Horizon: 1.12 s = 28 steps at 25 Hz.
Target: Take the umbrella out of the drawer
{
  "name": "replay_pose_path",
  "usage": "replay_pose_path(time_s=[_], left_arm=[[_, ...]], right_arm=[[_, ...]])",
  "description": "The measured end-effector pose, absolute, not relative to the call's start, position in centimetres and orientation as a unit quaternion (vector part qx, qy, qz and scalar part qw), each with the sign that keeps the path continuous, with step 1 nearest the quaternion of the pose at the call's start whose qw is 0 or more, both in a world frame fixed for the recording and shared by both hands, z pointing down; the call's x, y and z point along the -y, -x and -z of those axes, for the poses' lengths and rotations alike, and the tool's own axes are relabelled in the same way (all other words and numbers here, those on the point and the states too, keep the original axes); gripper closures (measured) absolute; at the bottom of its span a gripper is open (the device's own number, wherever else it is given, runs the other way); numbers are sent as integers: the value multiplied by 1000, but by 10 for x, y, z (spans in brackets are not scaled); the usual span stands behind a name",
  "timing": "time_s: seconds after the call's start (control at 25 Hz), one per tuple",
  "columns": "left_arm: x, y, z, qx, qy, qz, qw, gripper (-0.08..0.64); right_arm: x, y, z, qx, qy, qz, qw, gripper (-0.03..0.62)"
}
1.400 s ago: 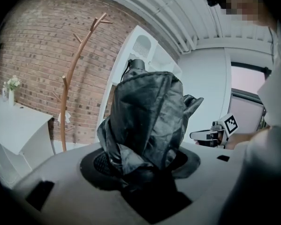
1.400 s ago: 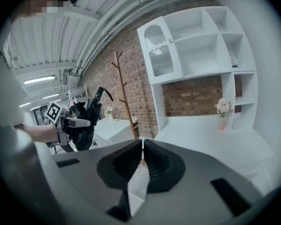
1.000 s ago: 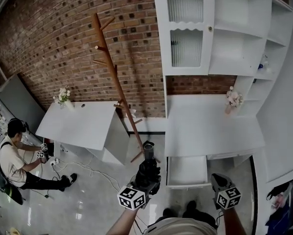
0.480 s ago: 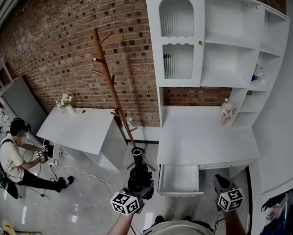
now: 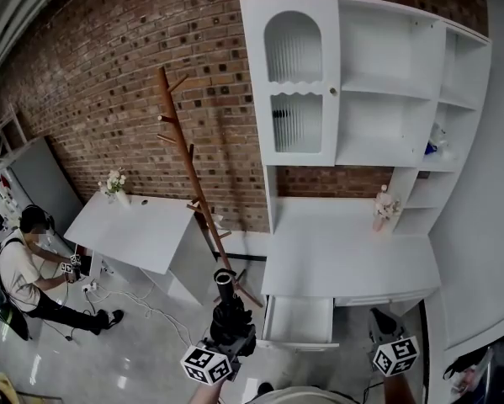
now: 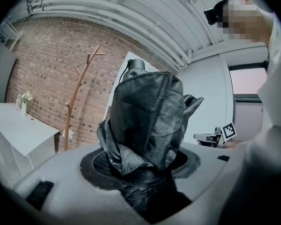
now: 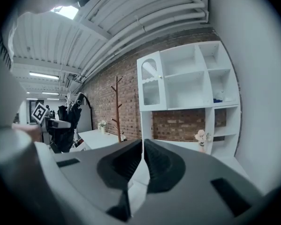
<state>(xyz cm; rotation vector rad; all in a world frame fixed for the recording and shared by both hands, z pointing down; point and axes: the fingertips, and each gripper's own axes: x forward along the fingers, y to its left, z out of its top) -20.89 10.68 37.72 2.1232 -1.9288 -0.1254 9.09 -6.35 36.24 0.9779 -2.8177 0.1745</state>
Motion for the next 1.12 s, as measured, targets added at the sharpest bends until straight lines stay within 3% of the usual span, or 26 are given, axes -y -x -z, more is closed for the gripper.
replay_pose_path(time_s=[1.12], left_arm=[[-107, 205, -371, 672, -729, 53, 116, 293]], right_arm=[[55, -101, -345, 944, -324, -28, 45, 561]])
